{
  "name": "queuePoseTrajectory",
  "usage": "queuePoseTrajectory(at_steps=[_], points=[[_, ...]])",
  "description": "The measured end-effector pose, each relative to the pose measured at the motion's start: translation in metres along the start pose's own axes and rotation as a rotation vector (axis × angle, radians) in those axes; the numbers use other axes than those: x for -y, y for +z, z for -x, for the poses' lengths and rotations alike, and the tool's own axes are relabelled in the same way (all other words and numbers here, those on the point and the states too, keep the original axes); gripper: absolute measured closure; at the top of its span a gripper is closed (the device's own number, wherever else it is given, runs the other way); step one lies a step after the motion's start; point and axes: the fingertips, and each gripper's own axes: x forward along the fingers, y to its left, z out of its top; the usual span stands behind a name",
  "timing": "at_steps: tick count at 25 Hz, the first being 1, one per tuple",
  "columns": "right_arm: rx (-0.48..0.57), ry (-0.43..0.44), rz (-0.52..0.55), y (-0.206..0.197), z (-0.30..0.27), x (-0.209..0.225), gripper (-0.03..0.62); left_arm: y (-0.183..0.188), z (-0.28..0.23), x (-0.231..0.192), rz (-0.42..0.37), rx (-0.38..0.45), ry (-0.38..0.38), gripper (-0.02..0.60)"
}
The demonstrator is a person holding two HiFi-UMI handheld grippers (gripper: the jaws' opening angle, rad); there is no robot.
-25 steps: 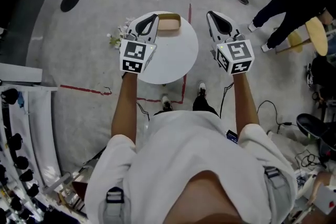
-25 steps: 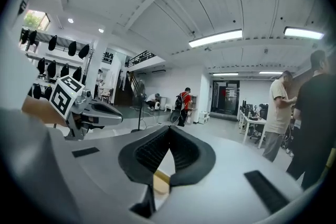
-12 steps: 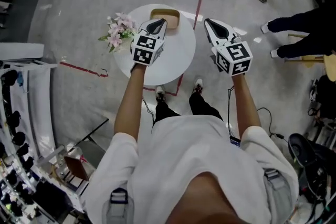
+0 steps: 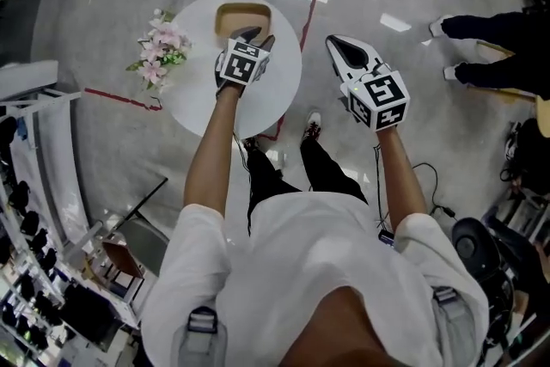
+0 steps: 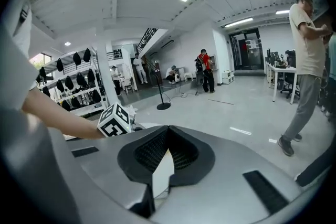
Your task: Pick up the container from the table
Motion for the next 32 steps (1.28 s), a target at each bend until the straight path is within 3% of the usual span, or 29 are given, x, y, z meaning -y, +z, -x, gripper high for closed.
queuePoseTrajectory(at_steps=[5,12,14,16,23,32], points=[[-0.024,-0.013,-0.013,-0.018,0.001,0.023,0.58,-0.019,-0.04,-0.01,-0.028,-0.105,0.036,0.42],[-0.037,-0.039,-0.047,-0.039,0.007,0.039,0.58,-0.044,-0.072,-0.005,-0.115,-0.347,0.012,0.42],[-0.05,-0.036,-0.039,-0.044,0.008,0.038,0.58,-0.047,-0.077,-0.008,-0.113,-0.362,0.031,0.48],[-0.049,-0.044,-0.037,-0.045,0.012,0.038,0.58,-0.047,-0.078,-0.011,-0.116,-0.361,0.053,0.532],[-0.019,-0.152,0.058,-0.034,0.028,0.032,0.58,-0.044,-0.064,-0.012,-0.137,-0.314,0.072,0.549],[0.056,-0.166,0.124,0.011,0.055,-0.021,0.58,-0.019,0.015,-0.01,-0.155,-0.093,0.065,0.551]])
